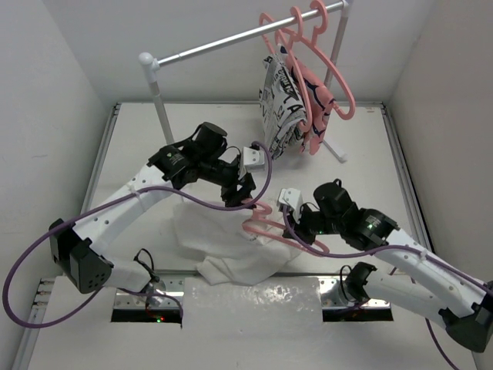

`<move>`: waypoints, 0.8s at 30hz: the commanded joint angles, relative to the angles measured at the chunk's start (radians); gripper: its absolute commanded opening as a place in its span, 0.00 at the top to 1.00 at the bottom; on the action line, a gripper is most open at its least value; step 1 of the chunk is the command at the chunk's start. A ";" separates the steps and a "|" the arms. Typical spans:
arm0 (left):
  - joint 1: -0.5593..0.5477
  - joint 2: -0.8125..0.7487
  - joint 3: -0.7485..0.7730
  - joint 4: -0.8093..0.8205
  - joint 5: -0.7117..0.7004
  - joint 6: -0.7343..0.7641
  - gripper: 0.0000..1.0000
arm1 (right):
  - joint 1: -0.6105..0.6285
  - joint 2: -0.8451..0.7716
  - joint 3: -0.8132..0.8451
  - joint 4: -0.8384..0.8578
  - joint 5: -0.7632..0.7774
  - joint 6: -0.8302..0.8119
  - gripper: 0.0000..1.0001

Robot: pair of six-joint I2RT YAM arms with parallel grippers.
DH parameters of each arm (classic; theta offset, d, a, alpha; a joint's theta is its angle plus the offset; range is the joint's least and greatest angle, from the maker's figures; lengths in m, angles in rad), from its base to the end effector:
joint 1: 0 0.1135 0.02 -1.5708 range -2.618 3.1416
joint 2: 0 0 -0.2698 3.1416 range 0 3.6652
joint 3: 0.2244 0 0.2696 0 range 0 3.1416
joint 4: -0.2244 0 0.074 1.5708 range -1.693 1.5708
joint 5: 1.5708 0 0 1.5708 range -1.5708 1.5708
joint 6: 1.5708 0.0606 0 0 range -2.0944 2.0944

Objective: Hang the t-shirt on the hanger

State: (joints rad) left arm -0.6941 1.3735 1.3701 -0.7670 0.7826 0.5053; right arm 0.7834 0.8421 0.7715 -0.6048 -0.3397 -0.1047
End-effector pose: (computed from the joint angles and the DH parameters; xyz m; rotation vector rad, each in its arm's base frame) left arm 0.2141 -0.2338 0.3557 1.5811 1.6225 -1.0057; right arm 0.1339 0.1619 0.2741 -1.1589 1.9952 0.7395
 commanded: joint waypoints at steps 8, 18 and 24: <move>0.256 -0.073 0.007 0.087 -0.131 -0.004 0.18 | 0.004 -0.040 -0.242 0.332 -0.024 0.097 1.00; 0.205 -0.116 -0.084 -0.521 -0.074 0.835 0.12 | 0.005 -0.005 -0.209 0.320 -0.025 0.077 1.00; 0.179 -0.200 -0.308 -0.266 -0.140 0.754 0.00 | 0.008 0.029 -0.169 0.290 -0.038 0.057 1.00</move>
State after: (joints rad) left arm -0.5072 1.2404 1.1305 -1.1538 0.6739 1.2396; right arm 0.7834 0.8688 0.5396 -0.3473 -0.3508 -0.0269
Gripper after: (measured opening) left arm 0.998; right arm 0.036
